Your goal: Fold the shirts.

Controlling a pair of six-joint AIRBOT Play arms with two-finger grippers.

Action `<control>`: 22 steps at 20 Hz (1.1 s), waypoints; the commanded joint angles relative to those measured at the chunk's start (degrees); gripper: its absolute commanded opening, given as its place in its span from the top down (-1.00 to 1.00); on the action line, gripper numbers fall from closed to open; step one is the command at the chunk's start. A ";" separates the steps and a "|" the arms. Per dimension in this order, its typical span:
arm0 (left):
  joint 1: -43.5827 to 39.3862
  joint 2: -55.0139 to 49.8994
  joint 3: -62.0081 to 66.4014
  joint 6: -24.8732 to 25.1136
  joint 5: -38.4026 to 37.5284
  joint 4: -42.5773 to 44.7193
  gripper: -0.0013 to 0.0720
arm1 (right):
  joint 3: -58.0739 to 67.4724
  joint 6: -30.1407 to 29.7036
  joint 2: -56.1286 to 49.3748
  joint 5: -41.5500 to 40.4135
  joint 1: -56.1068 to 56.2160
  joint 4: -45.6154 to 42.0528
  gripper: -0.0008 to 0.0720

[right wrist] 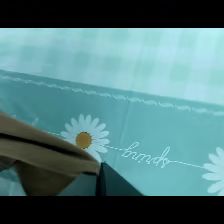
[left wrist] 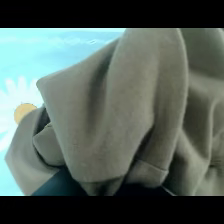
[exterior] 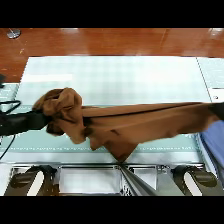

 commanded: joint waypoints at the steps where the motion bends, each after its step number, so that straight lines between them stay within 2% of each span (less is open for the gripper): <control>1: -2.05 -8.44 -7.43 1.92 16.39 -2.58 0.87 | -17.86 -0.31 -4.17 -19.52 -0.02 -0.28 0.91; 2: -2.75 -12.37 -7.13 2.01 19.71 -2.60 0.87 | -19.78 -0.31 -7.69 -24.50 -0.02 -0.17 0.91; 5: -4.92 -25.40 -5.66 1.99 26.71 -5.01 0.87 | -20.17 -0.42 -20.26 -32.72 0.04 3.06 0.91; 9: -6.75 -38.07 0.00 1.97 25.59 -9.46 0.85 | -19.45 -1.40 -35.41 -37.90 -0.07 10.75 0.91; 10: -6.69 -40.02 2.01 1.97 23.67 -9.40 0.59 | -18.38 -1.40 -38.23 -37.99 -0.33 12.04 0.91; 11: -6.21 -41.55 4.37 1.97 21.18 -9.09 -0.37 | -16.81 -1.36 -40.63 -37.48 -1.01 13.14 0.72; 12: -5.42 -42.45 6.82 1.81 18.18 -8.61 -0.95 | -14.91 -1.44 -42.32 -35.93 -2.05 14.25 -0.13; 13: -3.91 -42.84 9.90 1.66 13.86 -6.97 -0.95 | -12.70 -3.19 -43.23 -32.85 -3.37 14.43 -0.75; 15: 0.68 -41.86 15.54 1.55 6.19 -4.66 -0.95 | -6.97 -9.75 -43.56 -22.12 -7.82 11.69 -0.76; 17: 5.81 -37.53 17.40 1.57 4.17 -1.68 -0.95 | -4.52 -10.19 -41.22 -15.19 -14.08 5.79 -0.76; 19: 8.87 -30.97 13.22 1.77 4.24 0.61 -0.95 | -7.67 -9.77 -36.54 -14.97 -21.09 2.05 -0.76; 22: 7.17 -21.42 -2.69 1.79 3.17 -4.17 -0.95 | -21.27 -10.05 -28.61 -20.46 -27.47 7.26 -0.75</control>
